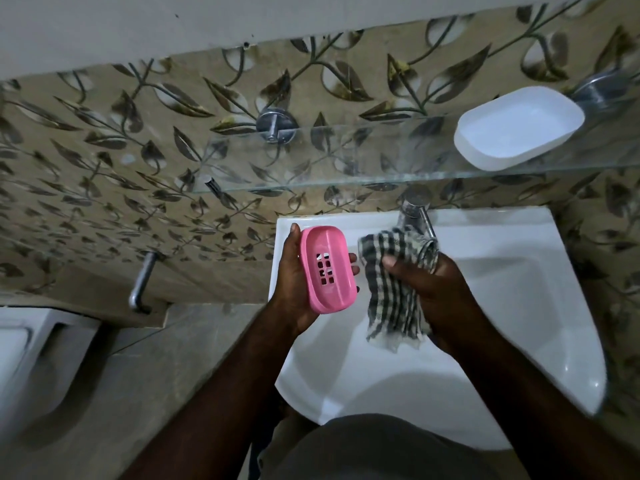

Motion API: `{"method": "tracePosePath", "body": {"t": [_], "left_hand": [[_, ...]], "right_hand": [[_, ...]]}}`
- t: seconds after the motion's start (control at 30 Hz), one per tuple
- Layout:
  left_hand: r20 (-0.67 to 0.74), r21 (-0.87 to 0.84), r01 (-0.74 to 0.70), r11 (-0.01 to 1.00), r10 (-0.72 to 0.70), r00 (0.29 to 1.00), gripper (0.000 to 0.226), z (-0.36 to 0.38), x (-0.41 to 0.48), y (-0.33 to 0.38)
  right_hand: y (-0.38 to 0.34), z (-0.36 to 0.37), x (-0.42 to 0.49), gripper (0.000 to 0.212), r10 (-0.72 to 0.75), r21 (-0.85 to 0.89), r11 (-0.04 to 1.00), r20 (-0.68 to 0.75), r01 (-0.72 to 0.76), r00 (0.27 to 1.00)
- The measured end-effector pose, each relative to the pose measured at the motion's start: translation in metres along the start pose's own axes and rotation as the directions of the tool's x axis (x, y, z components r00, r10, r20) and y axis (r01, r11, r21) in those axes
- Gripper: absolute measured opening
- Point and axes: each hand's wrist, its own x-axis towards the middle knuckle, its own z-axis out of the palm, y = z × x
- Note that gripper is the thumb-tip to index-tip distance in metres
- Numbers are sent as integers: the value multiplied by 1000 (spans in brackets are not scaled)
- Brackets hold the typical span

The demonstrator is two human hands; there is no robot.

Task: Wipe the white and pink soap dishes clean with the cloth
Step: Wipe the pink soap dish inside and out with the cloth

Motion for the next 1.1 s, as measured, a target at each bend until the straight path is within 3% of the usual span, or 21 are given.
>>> {"method": "tracePosePath", "body": {"t": [0.1, 0.17, 0.3, 0.4, 0.5, 0.6, 0.8, 0.87, 0.97, 1.03, 1.1], "left_hand": [[-69, 29, -26, 999, 28, 997, 75, -3, 1, 1], [-97, 37, -33, 999, 37, 995, 75, -5, 2, 3], [-58, 5, -21, 1000, 22, 998, 80, -7, 0, 2], [-9, 16, 5, 1000, -5, 1000, 73, 2, -3, -1], [22, 16, -24, 1000, 24, 999, 60, 10, -5, -4], [43, -9, -38, 999, 38, 998, 61, 15, -6, -8], [28, 163, 46, 986, -51, 998, 61, 38, -10, -17], [19, 162, 56, 985, -59, 998, 57, 42, -10, -15], [-22, 117, 34, 993, -31, 999, 48, 44, -8, -11], [5, 119, 36, 992, -37, 999, 46, 44, -7, -12], [18, 131, 40, 991, -43, 999, 48, 44, -6, -16]], "right_hand": [[16, -2, 11, 21, 41, -118, 991, -135, -57, 990], [18, -3, 11, 19, 60, -101, 991, -200, -82, 978], [15, -2, 15, 12, -62, -237, 971, -267, -4, 962], [19, -3, 15, 12, -29, -373, 926, -219, -56, 975], [13, 1, 7, 11, -123, -386, 920, -124, 66, 985], [6, 13, 3, 9, -195, -447, 883, -78, 141, 978], [8, 38, 12, 8, -389, -721, 649, -39, 244, 920], [9, 45, 9, 14, -469, -753, 538, 106, 379, 877], [5, 36, 9, 41, -447, -746, 386, 363, 543, 817], [4, 22, 17, 49, -411, -815, 213, 426, 539, 806], [3, 15, 20, 46, -406, -882, 112, 379, 457, 832]]}}
